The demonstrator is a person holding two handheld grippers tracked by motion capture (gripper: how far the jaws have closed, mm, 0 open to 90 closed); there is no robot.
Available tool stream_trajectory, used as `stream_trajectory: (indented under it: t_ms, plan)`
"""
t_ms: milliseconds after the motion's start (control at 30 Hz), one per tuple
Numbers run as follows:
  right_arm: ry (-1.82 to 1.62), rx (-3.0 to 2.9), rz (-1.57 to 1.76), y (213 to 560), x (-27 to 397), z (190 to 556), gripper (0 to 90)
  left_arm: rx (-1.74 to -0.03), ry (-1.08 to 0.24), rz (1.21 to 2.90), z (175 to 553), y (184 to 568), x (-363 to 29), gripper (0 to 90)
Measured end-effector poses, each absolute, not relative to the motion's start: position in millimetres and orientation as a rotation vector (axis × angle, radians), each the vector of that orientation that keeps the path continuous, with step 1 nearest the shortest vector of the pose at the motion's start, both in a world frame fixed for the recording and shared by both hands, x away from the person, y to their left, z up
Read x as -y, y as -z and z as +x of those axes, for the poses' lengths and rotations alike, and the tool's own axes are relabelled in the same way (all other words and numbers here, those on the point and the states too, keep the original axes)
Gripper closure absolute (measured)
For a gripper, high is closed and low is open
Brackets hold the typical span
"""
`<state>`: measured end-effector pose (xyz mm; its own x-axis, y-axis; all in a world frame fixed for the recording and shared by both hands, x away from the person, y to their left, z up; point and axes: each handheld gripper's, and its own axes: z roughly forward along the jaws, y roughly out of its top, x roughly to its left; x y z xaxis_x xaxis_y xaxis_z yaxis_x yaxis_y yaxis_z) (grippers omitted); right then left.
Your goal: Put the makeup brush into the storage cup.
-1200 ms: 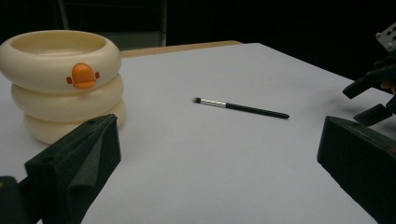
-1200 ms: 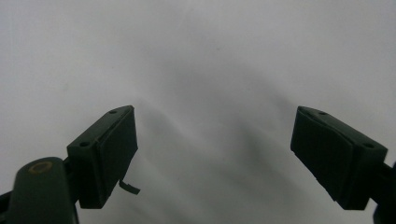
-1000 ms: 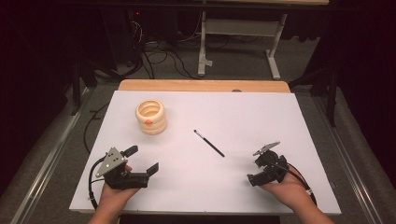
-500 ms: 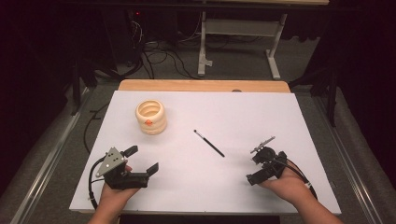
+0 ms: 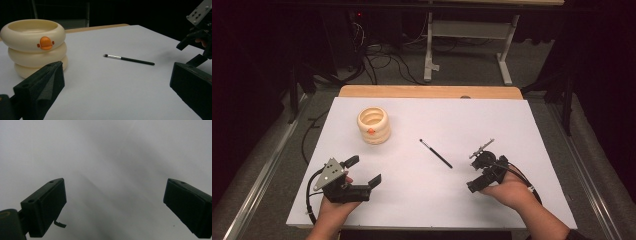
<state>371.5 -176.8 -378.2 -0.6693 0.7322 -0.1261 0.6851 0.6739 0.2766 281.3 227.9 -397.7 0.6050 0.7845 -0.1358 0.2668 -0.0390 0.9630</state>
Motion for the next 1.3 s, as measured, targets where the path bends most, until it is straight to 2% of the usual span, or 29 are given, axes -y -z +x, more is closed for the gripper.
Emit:
stream_trajectory:
  t_ms: [733,1000,1300]
  plan:
    - [-0.365,-2.683,1.106,370.1,146.8,393.7,17.0,-0.877,-0.562,1.607,280.9,397.5,-226.5,0.1]
    - [-0.372,-2.697,1.112,371.9,137.6,402.0,23.3,-0.88,-0.562,1.601,281.2,397.3,-226.8,0.1]
    - [-0.374,-2.719,1.061,372.7,127.1,412.1,34.7,-0.879,-0.56,1.602,282.0,397.0,-227.4,0.1]
